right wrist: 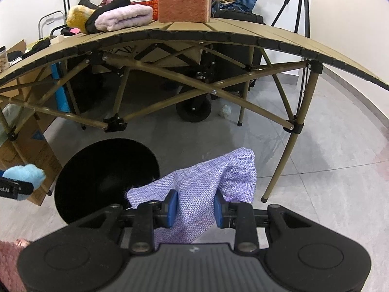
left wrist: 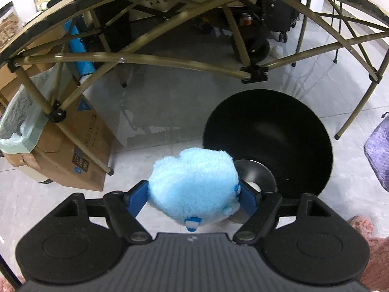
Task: Collect trash
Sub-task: 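Lower the left tool over the bin and open it to drop the blue plush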
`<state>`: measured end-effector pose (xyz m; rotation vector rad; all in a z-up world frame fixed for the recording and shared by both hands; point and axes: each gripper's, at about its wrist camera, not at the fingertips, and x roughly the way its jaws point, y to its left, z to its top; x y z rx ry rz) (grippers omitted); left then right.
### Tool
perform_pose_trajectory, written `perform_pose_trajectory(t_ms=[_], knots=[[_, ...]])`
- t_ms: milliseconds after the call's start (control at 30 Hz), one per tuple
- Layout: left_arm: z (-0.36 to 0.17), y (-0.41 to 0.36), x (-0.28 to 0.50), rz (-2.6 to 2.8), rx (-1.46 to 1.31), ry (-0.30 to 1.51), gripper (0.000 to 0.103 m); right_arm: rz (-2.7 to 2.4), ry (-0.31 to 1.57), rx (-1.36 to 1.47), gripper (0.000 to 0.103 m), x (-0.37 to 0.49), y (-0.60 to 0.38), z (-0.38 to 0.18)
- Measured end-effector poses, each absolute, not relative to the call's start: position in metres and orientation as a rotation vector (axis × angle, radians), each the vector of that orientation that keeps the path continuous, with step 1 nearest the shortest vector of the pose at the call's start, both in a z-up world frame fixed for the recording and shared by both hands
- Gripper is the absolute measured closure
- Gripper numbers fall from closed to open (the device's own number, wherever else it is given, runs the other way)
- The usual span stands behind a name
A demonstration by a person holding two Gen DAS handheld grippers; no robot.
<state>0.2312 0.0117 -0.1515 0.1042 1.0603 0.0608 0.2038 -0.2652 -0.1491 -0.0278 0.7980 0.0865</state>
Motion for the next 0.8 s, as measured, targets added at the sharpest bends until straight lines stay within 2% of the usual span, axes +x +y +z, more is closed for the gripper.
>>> perform_pose_trajectory(t_ms=[800], knots=[[-0.163, -0.064, 0.285, -0.039, 0.024, 1.193, 0.025, -0.005, 0.808, -0.041, 0.073, 0.213, -0.276, -0.152]])
